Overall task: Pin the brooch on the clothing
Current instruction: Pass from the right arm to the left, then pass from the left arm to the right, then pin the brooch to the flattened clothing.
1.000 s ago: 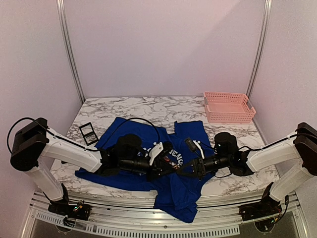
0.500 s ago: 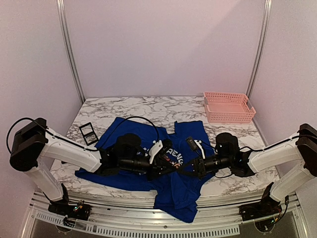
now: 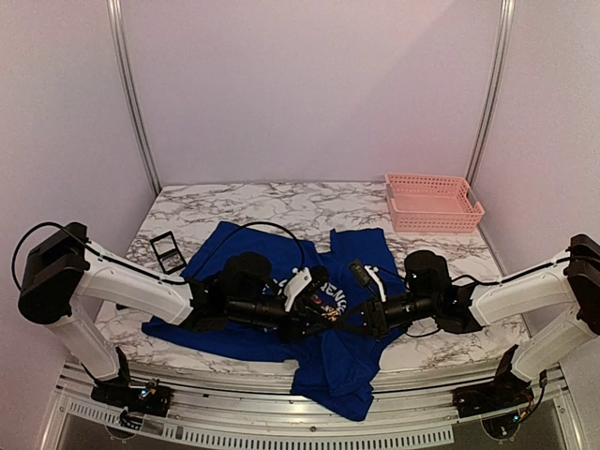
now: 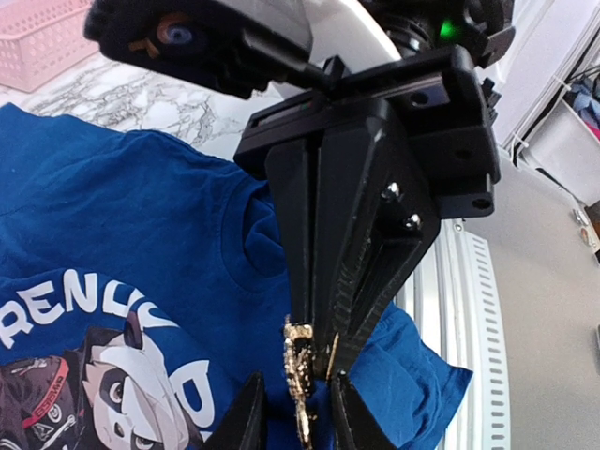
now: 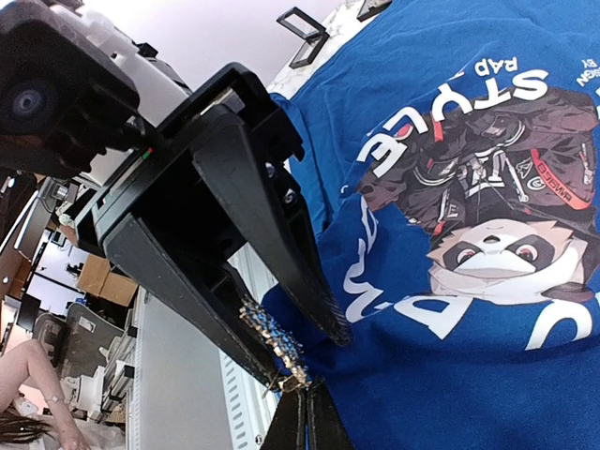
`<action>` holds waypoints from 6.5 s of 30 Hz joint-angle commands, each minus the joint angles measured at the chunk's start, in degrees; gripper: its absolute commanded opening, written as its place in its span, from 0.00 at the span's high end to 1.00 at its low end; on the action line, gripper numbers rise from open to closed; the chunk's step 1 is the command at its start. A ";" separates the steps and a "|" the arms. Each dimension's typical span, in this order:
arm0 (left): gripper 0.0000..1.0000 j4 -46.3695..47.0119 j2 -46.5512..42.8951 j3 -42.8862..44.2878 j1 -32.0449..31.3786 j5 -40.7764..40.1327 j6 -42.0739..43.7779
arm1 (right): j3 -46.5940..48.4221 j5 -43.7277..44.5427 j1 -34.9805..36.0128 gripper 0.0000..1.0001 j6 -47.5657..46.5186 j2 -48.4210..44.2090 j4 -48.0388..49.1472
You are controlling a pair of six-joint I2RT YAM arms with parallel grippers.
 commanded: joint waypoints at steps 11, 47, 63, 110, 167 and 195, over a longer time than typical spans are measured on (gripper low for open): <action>0.59 -2.22 -1.52 1.88 0.60 0.88 4.24 | 1.37 -0.44 0.90 1.00 -1.29 -1.62 -0.31; 1.00 -4.83 -2.88 1.74 0.60 -1.55 7.74 | -1.87 3.30 1.37 0.81 -4.34 -7.66 -2.17; 1.00 0.41 -5.43 0.47 0.73 3.32 4.55 | -5.28 7.94 1.25 0.70 -6.72 -9.20 2.50; 1.00 6.04 -2.77 0.58 0.56 4.48 -0.69 | -5.61 6.53 1.67 0.74 -9.27 -6.52 10.92; 0.62 -3.77 -4.62 4.77 -1.68 -6.54 9.29 | -2.87 4.35 1.65 1.00 -8.92 -4.26 9.34; 1.00 -8.92 -5.45 5.25 -1.51 -6.67 10.61 | -3.13 4.56 1.65 1.00 -8.91 -5.04 8.97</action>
